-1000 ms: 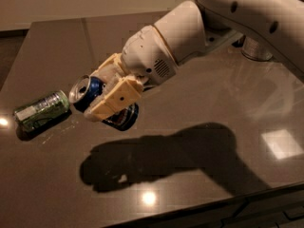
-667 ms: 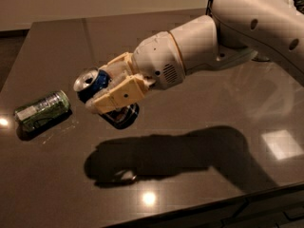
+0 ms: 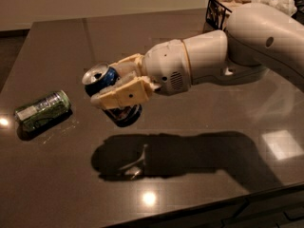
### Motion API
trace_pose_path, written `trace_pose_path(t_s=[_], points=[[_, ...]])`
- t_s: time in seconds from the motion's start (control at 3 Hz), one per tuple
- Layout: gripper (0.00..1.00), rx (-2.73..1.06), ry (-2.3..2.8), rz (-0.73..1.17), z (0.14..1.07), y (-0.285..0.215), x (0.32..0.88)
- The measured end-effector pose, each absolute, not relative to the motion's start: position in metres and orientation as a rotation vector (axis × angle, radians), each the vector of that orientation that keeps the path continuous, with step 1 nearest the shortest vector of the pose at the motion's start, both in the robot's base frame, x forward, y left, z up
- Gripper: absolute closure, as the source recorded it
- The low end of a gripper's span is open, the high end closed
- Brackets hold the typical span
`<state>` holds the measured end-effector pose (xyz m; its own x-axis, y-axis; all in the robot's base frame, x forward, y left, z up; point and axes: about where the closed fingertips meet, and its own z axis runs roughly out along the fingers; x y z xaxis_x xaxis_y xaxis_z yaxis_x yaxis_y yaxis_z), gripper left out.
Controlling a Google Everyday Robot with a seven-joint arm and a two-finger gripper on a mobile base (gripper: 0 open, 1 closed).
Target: Place pepsi can upright
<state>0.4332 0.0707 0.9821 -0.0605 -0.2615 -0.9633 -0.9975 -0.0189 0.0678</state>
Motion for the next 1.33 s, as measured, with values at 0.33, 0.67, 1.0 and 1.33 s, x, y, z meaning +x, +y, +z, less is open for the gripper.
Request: trace_pose_path(t_s=[0.33,0.67,1.0,1.33], points=[[1.0,-1.394,1.438,1.143,0.982,0.071,0.433],[1.0,-1.304,1.37,1.195,0.979,0.075,0.429],[1.0,-1.082,1.267,1.315,0.961,0.078,0.428],[1.0,-0.97,1.133,1.353,0.956,0.082,0.426]])
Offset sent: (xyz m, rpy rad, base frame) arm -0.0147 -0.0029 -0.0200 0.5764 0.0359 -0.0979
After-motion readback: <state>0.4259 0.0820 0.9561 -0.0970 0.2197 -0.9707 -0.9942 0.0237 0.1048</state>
